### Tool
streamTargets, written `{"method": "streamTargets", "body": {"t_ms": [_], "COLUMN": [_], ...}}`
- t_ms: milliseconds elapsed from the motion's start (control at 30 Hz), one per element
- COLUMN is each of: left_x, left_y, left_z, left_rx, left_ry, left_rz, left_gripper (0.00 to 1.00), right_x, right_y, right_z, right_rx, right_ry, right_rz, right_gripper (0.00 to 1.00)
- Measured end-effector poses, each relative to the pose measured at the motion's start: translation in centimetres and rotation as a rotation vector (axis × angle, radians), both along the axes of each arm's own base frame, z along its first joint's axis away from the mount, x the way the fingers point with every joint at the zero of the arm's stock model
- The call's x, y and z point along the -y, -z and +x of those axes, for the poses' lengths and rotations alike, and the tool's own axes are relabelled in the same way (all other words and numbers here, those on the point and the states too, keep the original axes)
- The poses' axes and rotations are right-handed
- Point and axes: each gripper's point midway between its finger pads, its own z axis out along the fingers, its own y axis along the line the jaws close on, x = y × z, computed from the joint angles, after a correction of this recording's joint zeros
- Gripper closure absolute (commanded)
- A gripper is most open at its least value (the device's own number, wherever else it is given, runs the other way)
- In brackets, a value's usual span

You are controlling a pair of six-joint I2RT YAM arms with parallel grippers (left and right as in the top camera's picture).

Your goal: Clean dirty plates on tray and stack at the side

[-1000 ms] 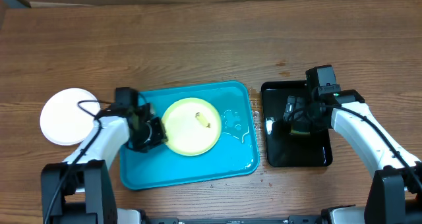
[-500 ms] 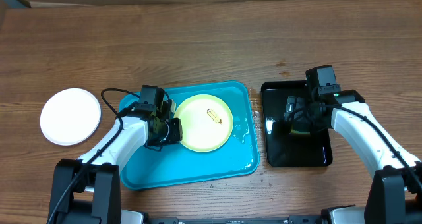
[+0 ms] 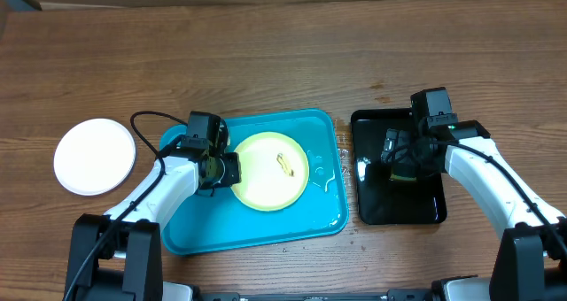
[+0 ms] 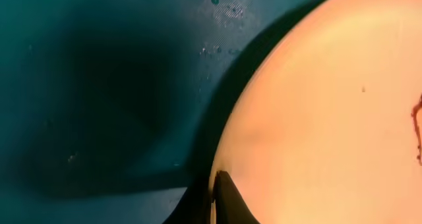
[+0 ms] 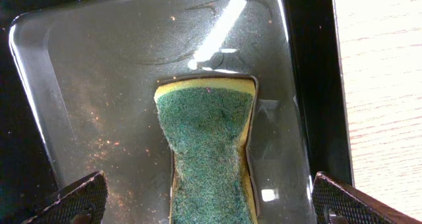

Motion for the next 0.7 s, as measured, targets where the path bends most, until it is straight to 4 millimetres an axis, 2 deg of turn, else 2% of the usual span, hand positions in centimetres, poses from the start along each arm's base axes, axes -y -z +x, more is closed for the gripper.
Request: {"method": "streamTargets", "body": {"t_ms": [300, 400, 700], "left_x": [-0.08, -0.10, -0.18], "left_y": [-0.06, -0.05, 0.10], "left_z": [0.30, 0.27, -0.28], "left_rx": [0.017, 0.017, -0.006], "left_ry": [0.024, 0.031, 0.032], "left_rz": [0.011, 0.014, 0.017], "left_gripper": [0.96, 0.77, 0.79], "right_x": [0.00, -0.01, -0.09], "right_y": [0.00, 0.00, -0.16], "right_z": [0.01, 0.01, 0.57], "right_rx": [0.000, 0.000, 0.024], "right_ry": [0.000, 0.000, 0.000], "right_rz": [0.000, 0.000, 0.004], "right_gripper": [0.00, 0.00, 0.00]}}
